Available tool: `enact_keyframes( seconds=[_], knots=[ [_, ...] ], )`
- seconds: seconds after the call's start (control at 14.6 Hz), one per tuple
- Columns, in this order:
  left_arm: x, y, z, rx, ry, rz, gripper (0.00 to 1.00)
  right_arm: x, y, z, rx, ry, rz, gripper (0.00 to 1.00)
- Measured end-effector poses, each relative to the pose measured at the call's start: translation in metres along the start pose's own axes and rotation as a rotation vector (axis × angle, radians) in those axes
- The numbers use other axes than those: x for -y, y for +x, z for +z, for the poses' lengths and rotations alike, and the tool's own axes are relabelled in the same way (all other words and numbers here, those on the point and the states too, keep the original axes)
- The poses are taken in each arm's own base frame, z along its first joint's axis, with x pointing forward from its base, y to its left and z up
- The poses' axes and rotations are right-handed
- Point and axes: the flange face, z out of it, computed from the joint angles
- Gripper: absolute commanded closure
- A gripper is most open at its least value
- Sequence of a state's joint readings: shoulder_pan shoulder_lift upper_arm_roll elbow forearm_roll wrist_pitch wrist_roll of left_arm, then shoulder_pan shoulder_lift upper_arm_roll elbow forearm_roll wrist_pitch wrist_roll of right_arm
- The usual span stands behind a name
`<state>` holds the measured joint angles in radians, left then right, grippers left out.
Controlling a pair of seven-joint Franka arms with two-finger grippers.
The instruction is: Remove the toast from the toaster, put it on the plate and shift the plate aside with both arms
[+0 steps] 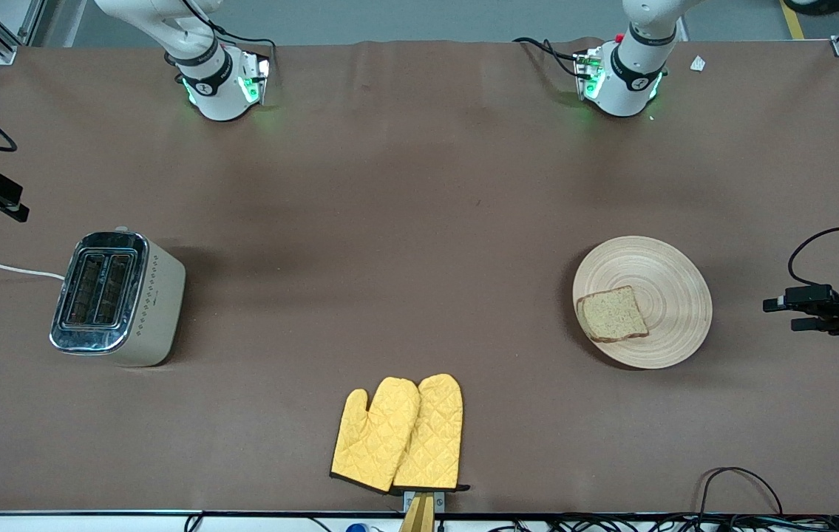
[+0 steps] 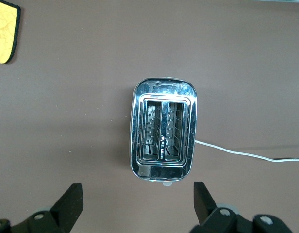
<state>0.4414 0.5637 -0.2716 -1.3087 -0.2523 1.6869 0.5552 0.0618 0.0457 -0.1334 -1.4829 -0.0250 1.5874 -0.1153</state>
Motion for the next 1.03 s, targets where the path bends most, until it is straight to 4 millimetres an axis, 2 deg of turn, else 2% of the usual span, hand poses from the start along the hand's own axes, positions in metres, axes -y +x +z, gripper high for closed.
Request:
enact_keyframes(
  seconds=[0.14, 0.21, 0.48, 0.62, 0.75, 0.89, 1.03],
  knots=[
    [-0.092, 0.02, -0.03, 0.007, 0.096, -0.012, 0.0, 0.002, 0.0, 0.0, 0.0, 0.0, -0.003, 0.0],
    [-0.131, 0.023, -0.039, 0.019, 0.12, -0.026, 0.0, 0.002, 0.0, 0.0, 0.0, 0.0, -0.003, 0.0],
    [-0.265, 0.019, -0.061, 0.04, 0.285, -0.092, 0.0, 0.002, 0.0, 0.0, 0.0, 0.0, -0.004, 0.0],
    [-0.32, 0.007, -0.072, 0.028, 0.344, -0.129, 0.0, 0.002, 0.0, 0.0, 0.0, 0.001, -0.004, 0.0],
    [-0.351, -0.011, -0.085, 0.009, 0.372, -0.165, 0.0, 0.002, 0.0, 0.0, 0.0, 0.001, -0.003, 0.0],
    [-0.357, -0.03, -0.09, -0.018, 0.412, -0.175, 0.0, 0.002, 0.0, 0.0, 0.0, 0.001, -0.003, 0.0],
    [-0.355, -0.041, -0.087, -0.077, 0.459, -0.16, 0.0, 0.002, 0.0, 0.0, 0.0, 0.001, -0.004, 0.0]
  ],
)
